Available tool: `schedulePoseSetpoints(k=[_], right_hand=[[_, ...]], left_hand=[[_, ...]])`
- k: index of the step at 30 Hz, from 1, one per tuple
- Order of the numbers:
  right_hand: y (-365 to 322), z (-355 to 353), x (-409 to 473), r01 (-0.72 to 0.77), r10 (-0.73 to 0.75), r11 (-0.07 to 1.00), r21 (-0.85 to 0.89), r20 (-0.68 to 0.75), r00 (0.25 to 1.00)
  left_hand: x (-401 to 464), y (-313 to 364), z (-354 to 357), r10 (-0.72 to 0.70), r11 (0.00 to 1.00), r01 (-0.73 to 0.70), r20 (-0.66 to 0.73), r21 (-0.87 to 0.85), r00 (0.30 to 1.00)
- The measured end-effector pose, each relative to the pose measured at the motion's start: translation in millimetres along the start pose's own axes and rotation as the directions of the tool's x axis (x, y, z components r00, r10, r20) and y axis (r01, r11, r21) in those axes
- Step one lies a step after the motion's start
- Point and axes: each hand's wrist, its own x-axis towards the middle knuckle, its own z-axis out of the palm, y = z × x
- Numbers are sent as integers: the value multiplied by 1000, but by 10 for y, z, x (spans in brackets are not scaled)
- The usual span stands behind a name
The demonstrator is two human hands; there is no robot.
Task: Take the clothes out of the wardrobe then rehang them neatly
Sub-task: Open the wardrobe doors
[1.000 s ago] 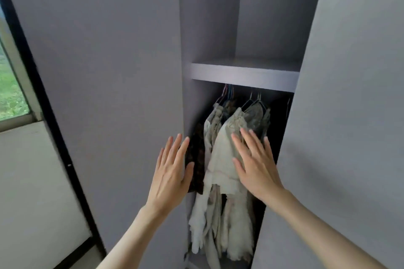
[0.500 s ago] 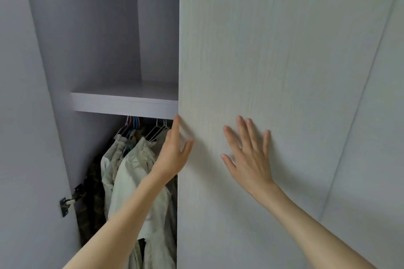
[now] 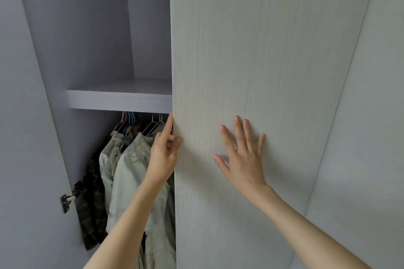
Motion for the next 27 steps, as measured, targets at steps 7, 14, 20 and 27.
schedulePoseSetpoints(k=[7, 14, 20, 27], right_hand=[[-367, -488, -580, -119, 97, 940, 319, 86, 992], [-690, -1144, -1144, -269, 153, 805, 528, 254, 955], [-684, -1554, -1610, -348, 190, 629, 696, 296, 936], [-274, -2220, -2164, -403, 383, 405, 821, 247, 890]], left_hand=[[-593, 615, -235, 97, 995, -95, 68, -24, 993], [-1154, 1151, -279, 140, 987, -127, 141, -98, 980], [-1527, 1628, -250, 159, 973, -112, 231, -204, 960], [-2022, 2383, 193, 174, 955, -87, 298, -284, 938]])
